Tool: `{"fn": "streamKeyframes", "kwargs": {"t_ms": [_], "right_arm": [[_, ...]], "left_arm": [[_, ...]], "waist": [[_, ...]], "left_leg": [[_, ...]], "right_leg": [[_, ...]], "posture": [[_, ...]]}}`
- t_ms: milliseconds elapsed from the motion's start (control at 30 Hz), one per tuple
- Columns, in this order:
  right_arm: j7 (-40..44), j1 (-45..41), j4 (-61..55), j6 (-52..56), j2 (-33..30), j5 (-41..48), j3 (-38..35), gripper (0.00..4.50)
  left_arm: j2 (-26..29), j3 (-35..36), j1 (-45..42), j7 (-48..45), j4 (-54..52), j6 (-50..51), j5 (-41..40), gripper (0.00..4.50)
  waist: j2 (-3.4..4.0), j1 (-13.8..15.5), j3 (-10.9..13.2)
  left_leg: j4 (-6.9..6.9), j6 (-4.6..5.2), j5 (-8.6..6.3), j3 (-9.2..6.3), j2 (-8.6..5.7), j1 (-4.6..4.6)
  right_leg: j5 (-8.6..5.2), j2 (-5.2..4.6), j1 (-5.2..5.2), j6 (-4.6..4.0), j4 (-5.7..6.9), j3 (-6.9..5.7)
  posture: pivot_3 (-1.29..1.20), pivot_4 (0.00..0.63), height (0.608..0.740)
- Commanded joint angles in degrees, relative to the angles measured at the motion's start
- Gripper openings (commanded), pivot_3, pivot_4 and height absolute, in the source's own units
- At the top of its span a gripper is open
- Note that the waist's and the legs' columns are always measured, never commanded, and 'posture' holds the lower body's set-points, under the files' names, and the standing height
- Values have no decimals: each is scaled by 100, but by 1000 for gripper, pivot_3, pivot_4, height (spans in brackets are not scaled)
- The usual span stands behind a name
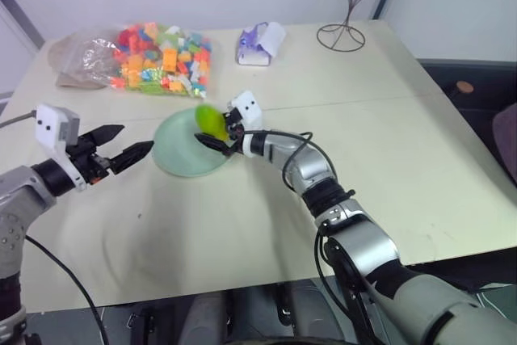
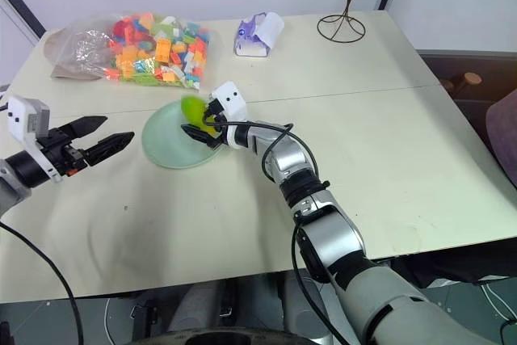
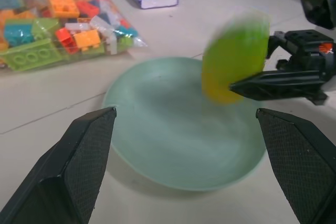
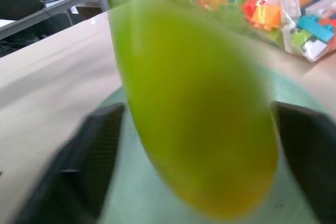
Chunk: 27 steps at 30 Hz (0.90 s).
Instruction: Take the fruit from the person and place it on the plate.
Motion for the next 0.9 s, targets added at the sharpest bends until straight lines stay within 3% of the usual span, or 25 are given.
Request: {"fn": "streamKeyframes", "kwargs": {"t_ms": [33,367,633,900], "right_arm": [[55,-172,-164,-155,51,-44,-120,4463],[-83,-25,-1185,164,-678,-18,-591,4463],[-144,1352,-3633,1500,-1956,323,-1152,4463],[-418,1918,-4623,2257,-2171,631,-1361,4463]], "left_arm": [[87,201,-28,34,-202,-26,-97,4500],[121,20,-309,-19,288,-206,92,4500],[64,294,-132,178,728,-538,411,4500],[-4,499,207,286,755,-598,471,4500]], "waist": [[0,0,0],[1,15,1],[0,18,0],[0,14,0]], "left_leg": [[0,0,0,0,0,0],[-2,-3,2,0,-1,-3],[-15,-2,2,2,-2,-10],[-37,-2,4,4,8,4]], "right_leg": [[0,0,0,0,0,0],[0,-2,-1,-1,-2,-1],[-3,-4,-8,-5,-10,0],[-9,16,-18,-16,1,4]], "posture": [[0,150,740],[0,150,740],[0,150,740],[0,150,740]]}}
